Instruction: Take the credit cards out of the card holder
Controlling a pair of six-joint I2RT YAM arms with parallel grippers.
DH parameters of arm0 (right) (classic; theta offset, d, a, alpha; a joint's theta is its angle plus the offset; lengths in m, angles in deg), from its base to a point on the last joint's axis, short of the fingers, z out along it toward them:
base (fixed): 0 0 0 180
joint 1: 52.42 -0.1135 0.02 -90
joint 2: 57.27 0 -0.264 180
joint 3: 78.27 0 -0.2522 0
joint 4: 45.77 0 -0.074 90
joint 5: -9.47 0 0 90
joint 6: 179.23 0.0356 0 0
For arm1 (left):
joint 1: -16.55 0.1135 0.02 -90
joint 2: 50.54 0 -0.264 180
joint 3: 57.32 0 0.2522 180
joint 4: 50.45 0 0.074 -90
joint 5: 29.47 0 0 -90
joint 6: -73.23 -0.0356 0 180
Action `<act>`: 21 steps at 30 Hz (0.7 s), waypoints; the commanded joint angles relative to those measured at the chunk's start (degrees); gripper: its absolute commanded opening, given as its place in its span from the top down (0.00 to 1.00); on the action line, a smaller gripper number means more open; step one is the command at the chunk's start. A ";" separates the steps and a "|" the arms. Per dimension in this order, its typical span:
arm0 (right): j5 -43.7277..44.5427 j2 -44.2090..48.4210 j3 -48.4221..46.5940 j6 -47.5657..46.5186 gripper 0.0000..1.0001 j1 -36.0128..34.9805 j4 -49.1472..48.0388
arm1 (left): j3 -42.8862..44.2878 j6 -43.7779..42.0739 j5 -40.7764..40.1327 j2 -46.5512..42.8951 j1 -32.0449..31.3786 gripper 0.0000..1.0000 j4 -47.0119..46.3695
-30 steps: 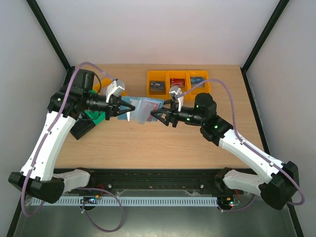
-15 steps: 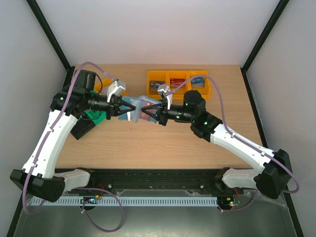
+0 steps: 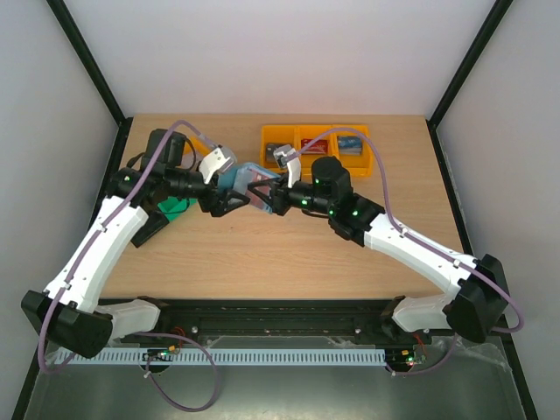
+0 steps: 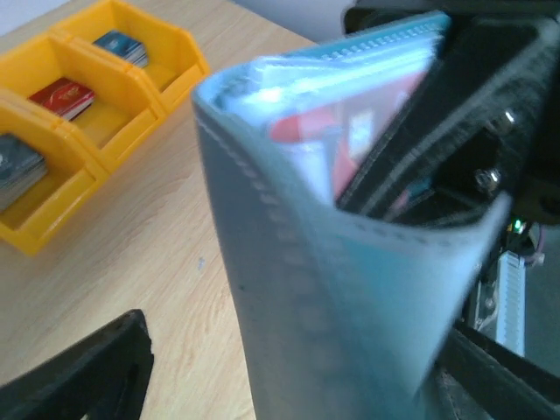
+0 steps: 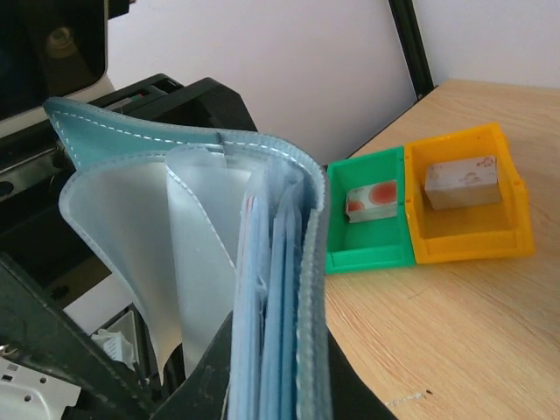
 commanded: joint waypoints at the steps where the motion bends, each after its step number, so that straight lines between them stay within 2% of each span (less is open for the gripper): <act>1: -2.57 1.65 -2.01 -0.10 0.98 -1.39 -2.50 | -1.71 -0.59 -5.94 0.94 -1.22 0.28 -2.30; 3: -3.26 2.61 -1.44 -1.08 0.98 -1.35 -2.26 | -1.56 -0.93 -5.88 0.80 -1.19 0.47 -2.07; 5: -3.83 3.89 -0.74 -2.09 0.97 -1.29 -2.22 | -1.38 -0.80 -5.73 0.72 -1.00 0.76 -2.03; 7: -3.27 5.40 -0.11 -3.44 0.82 -1.31 -1.08 | -1.26 -0.26 -4.95 0.51 -0.25 0.97 -2.10; 9: -0.99 7.14 0.75 -5.62 0.60 -0.95 0.91 | -0.99 -0.01 -3.01 0.26 0.96 0.98 -1.78; 11: 1.40 9.28 2.21 -7.25 0.47 0.07 2.43 | -0.72 -0.23 -0.48 -0.13 2.01 0.98 -1.12; 13: 1.02 10.56 3.72 -7.65 0.38 1.86 3.43 | -0.47 -1.00 1.93 -0.44 2.71 0.98 -0.02; 16: -0.47 11.19 5.21 -7.59 0.34 4.09 3.88 | -0.17 -1.89 4.84 -0.81 3.02 0.98 1.38; 21: 0.04 9.89 5.41 -7.04 0.36 4.73 3.95 | 0.05 -2.24 6.23 -0.92 3.17 0.98 1.99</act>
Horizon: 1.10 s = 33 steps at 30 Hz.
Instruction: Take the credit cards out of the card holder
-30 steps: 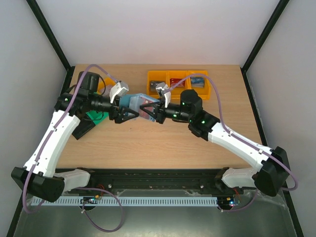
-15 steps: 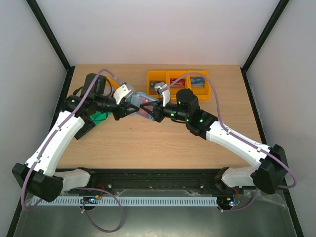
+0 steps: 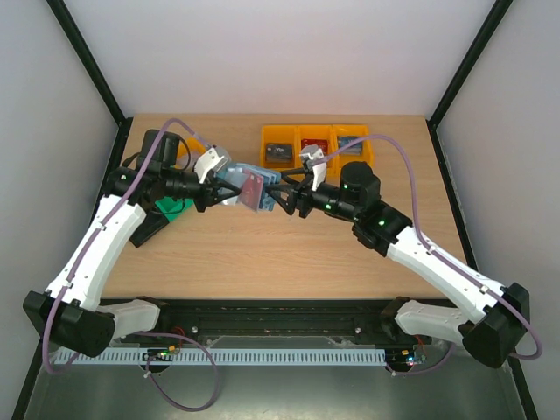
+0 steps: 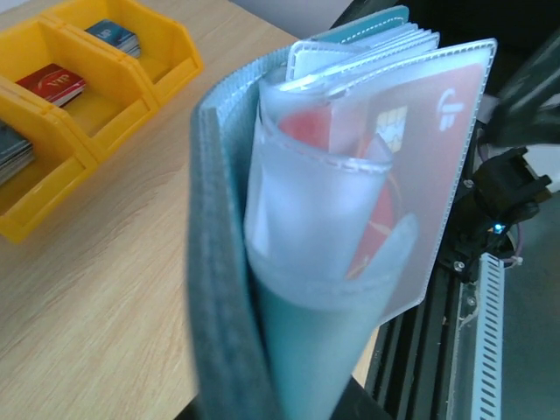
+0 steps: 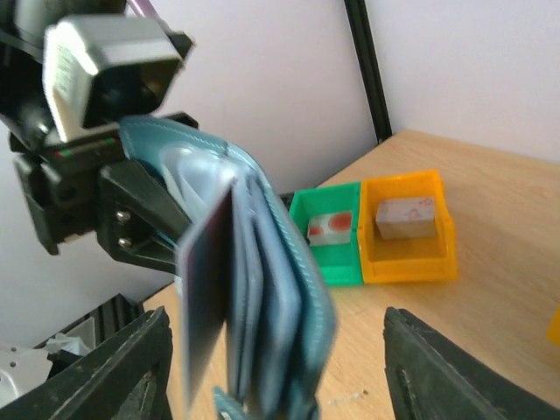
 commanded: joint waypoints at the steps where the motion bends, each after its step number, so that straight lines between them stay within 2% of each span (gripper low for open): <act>1: -0.41 -1.02 0.77 -0.47 0.37 0.31 0.87 | 1.01 -1.32 4.16 -1.13 0.31 0.98 1.22; 9: -0.78 -2.74 0.98 1.93 0.39 0.29 -1.47 | 0.85 -2.05 5.57 -1.18 0.40 0.98 1.66; 14: -7.67 -6.71 0.34 6.86 0.30 -0.06 -6.88 | 0.29 -1.36 5.93 -0.92 0.39 0.98 0.98; 19: -5.82 -9.62 -0.79 7.92 0.25 -2.01 -8.44 | 0.01 -1.56 7.38 -0.92 0.39 0.98 1.06; 21: -5.84 -10.55 -1.20 8.29 0.26 -2.91 -9.25 | -0.05 -1.66 8.12 -0.84 0.39 0.98 1.07; 22: -5.91 -10.76 -1.26 8.48 0.31 -3.24 -9.73 | -0.12 -1.61 8.24 -0.78 0.41 0.97 1.07; 23: -5.91 -10.93 -1.35 8.59 0.39 -3.56 -10.18 | -0.14 -1.56 8.25 -0.70 0.35 0.93 0.90; 25: -5.39 -10.78 -1.44 8.91 0.61 -3.88 -10.69 | -0.16 -1.23 8.39 -0.74 0.47 0.80 0.68; 26: -4.93 -10.61 -1.39 8.94 0.71 -3.87 -10.60 | -0.16 -0.99 8.37 -0.76 0.62 0.68 0.45; 29: -0.43 -9.60 -2.24 9.09 0.97 -4.00 -7.60 | -0.06 1.45 4.32 -0.96 1.33 0.17 -1.42; 30: 2.90 -9.51 -3.12 9.21 0.98 -4.14 -5.38 | -0.17 2.47 1.57 -1.02 1.34 0.06 -2.42; 31: 7.81 -9.68 -4.28 9.21 0.98 -4.51 -1.95 | -0.39 3.22 -1.77 -1.00 1.39 0.01 -3.38; 33: 17.12 -10.79 -7.63 9.36 0.98 -5.66 4.95 | -0.76 4.46 -6.99 -0.76 1.39 0.01 -5.12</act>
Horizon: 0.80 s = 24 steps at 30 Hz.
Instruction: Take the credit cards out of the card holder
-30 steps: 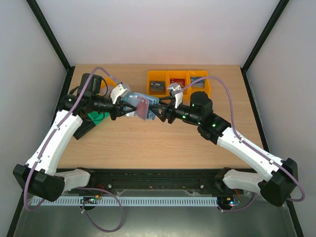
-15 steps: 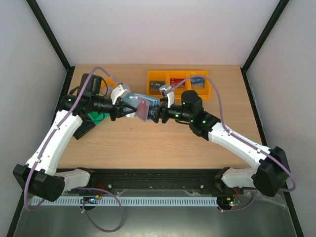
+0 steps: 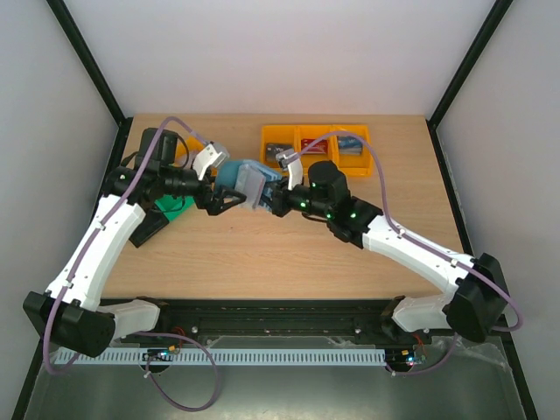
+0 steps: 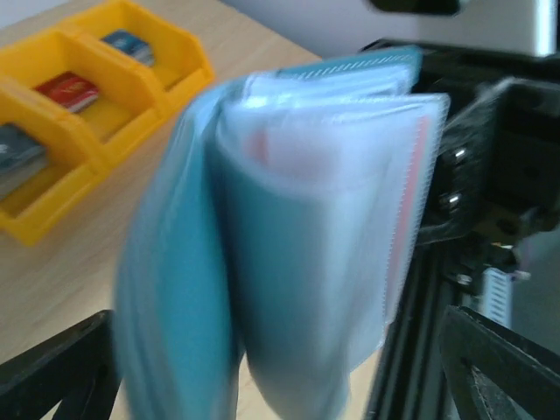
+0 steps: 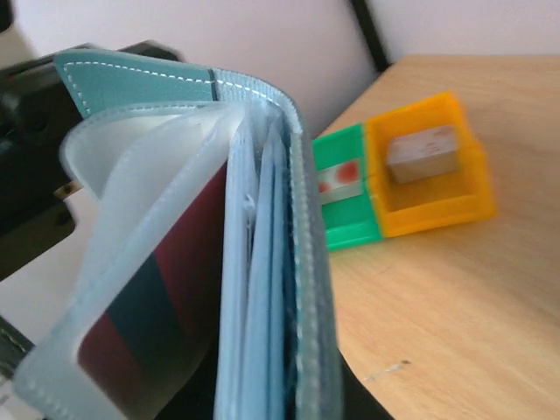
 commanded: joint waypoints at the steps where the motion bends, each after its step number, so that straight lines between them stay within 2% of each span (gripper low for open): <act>1: 20.55 -0.51 -8.05 0.92 0.98 -2.13 12.69 | -1.10 3.41 -10.53 -0.63 0.45 0.01 -5.06; 8: 49.46 -10.60 -21.97 1.10 0.98 -10.63 31.33 | -2.51 4.19 -14.48 -0.19 -0.28 0.01 -6.68; 10: 52.88 -14.13 -25.50 1.25 0.98 -11.46 35.61 | -2.84 4.54 -16.24 -0.08 -0.25 0.01 -7.20; 15: 54.65 -18.97 -30.45 1.57 0.98 -13.01 40.12 | -4.31 5.24 -17.89 -0.09 -0.31 0.01 -8.61; 18: 52.23 -20.13 -32.61 0.99 0.98 -13.76 41.09 | -5.56 5.85 -18.43 0.17 -0.33 0.01 -10.05; 21: 46.38 -17.94 -30.50 -0.39 0.98 -13.79 36.90 | -6.86 5.31 -22.07 0.20 -0.32 0.01 -11.58; 24: 45.55 -14.59 -27.07 -1.78 0.98 -13.58 34.54 | -7.74 3.11 -25.80 -0.18 0.23 0.01 -11.96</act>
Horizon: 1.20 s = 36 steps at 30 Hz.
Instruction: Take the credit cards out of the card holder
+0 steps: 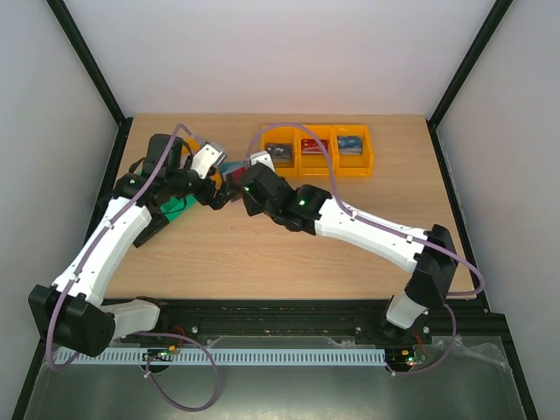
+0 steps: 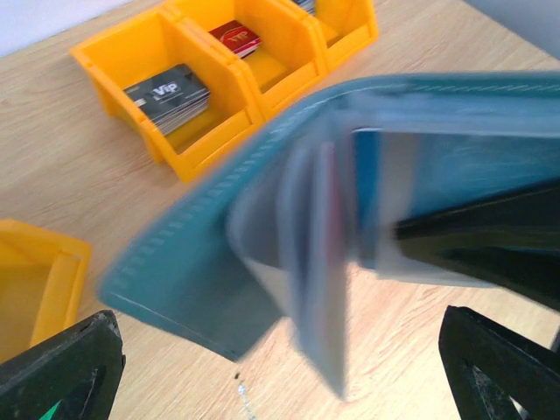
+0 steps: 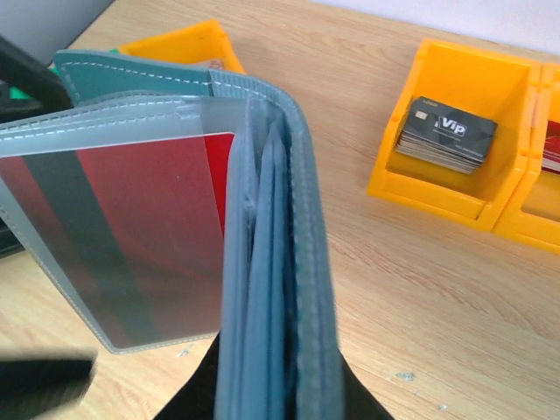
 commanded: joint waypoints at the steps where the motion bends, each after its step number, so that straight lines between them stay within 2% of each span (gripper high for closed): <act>1: -2.36 6.54 2.76 -2.78 0.98 0.08 -3.30 | -1.58 -2.57 -4.74 -0.52 1.33 0.01 -1.80; 3: -7.45 8.90 4.79 -5.79 0.98 0.76 -4.85 | -1.80 -4.00 -2.27 -1.08 2.61 0.01 -0.93; 8: -24.16 17.20 11.79 -13.33 0.98 3.00 -10.74 | 0.35 -10.19 9.76 -1.87 3.78 0.01 5.24; 14: -38.75 24.57 16.62 -19.35 0.98 6.14 -13.16 | 3.71 -17.15 21.12 -2.32 4.52 0.01 13.07; 16: -42.05 26.15 17.65 -21.42 0.98 6.27 -13.76 | 4.67 -19.95 25.00 -2.31 4.53 0.02 15.95; 19: -42.06 27.17 18.54 -22.45 0.98 6.70 -13.62 | 6.27 -24.10 28.78 -2.47 4.52 0.07 20.60; 22: -43.42 27.41 18.76 -22.91 0.98 6.99 -13.79 | 7.27 -26.66 30.64 -2.75 4.52 0.20 23.30; 24: -44.34 27.62 18.78 -23.22 0.98 7.08 -14.02 | 7.49 -27.19 30.97 -2.92 4.53 0.36 23.97; 27: -43.78 28.54 19.18 -23.37 0.98 7.55 -14.18 | 7.39 -28.78 31.02 -3.14 4.52 0.76 25.41; 29: -42.25 29.26 19.59 -22.78 0.98 8.09 -14.58 | 7.05 -29.50 31.50 -3.26 4.52 0.94 26.08; 32: -39.84 29.69 19.75 -21.33 0.97 8.59 -14.56 | 6.46 -26.87 31.21 -3.30 4.56 0.98 24.79; 35: -29.09 29.83 19.77 -18.35 0.58 8.99 -14.41 | 5.51 -18.82 28.75 -3.37 4.56 0.98 19.66; 36: -23.62 29.91 19.73 -16.74 0.49 9.24 -14.34 | 5.11 -15.67 26.84 -3.42 4.56 0.98 16.72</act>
